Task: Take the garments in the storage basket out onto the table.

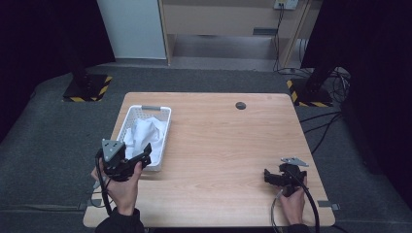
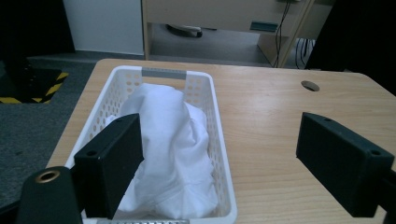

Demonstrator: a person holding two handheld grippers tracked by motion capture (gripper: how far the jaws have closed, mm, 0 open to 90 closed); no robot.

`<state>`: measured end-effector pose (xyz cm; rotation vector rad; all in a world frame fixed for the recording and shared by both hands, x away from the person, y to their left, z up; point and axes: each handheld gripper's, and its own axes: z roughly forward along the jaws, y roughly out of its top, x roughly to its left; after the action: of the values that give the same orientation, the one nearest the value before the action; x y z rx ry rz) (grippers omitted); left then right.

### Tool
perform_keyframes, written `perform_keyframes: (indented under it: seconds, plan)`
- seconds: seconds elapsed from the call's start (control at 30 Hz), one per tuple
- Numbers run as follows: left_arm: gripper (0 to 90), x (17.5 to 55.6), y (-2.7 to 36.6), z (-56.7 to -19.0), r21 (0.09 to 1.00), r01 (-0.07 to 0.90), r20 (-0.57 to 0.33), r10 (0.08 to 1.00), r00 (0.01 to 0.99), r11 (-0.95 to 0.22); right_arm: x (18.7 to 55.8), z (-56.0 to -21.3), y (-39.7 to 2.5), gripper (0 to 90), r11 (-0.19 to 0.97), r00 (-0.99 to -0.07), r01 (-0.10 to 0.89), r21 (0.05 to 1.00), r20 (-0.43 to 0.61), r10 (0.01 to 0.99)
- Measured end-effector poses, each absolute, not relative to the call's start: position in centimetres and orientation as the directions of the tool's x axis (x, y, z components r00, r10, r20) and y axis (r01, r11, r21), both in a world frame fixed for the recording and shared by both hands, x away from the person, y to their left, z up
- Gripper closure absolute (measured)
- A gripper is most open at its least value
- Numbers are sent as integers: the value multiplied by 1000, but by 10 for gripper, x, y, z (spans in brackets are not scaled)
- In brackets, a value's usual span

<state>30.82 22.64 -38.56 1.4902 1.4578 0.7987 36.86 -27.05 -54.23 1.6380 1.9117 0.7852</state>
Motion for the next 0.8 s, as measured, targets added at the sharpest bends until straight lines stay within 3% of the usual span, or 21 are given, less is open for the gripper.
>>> perform_keyframes:
  seconds: [0.8]
  plan:
    - [145, 330, 236, -386, 911, 406, -104, 993, 62, 70, 369, -542, -271, 2, 111, -153, 700, 705, -4, 988]
